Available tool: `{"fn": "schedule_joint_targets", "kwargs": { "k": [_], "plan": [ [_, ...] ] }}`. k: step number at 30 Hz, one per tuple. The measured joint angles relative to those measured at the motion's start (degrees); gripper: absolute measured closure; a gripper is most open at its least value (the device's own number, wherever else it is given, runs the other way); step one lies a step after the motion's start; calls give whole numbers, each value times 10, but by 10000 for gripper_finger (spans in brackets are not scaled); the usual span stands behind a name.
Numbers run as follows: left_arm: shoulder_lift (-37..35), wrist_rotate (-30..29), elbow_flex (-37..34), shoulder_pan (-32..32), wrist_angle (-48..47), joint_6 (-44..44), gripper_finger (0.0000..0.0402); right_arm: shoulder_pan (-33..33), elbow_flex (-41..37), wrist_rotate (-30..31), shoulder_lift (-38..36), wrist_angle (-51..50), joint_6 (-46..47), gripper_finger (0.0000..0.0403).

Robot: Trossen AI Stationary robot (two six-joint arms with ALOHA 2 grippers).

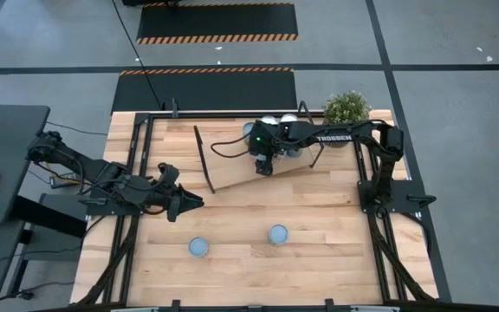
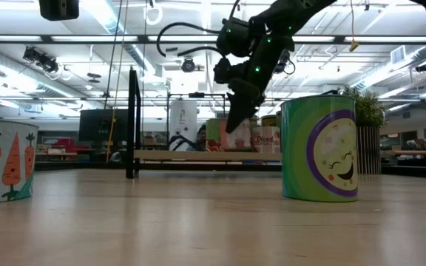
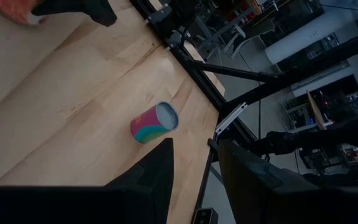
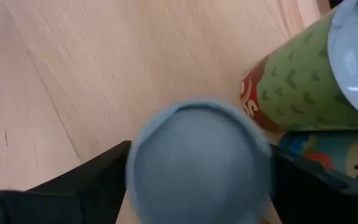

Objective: Pick and place cans onto a shelf
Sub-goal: Put the canned sausage on the shelf, then put the canned chicken soup on the shelf

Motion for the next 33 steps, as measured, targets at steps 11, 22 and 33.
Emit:
{"fn": "schedule_joint_targets", "kwargs": {
  "k": [11, 22, 33],
  "plan": [
    [0, 0, 0, 0, 1, 0, 269, 15, 0, 61, -11, -21, -38, 21],
    [0, -1, 0, 0, 1, 0, 269, 35, 0, 163, -26, -23, -106, 28],
    [0, 112, 0, -79, -95, -97, 269, 105, 0, 87, -94, -3, 5, 28]
  ]
}}
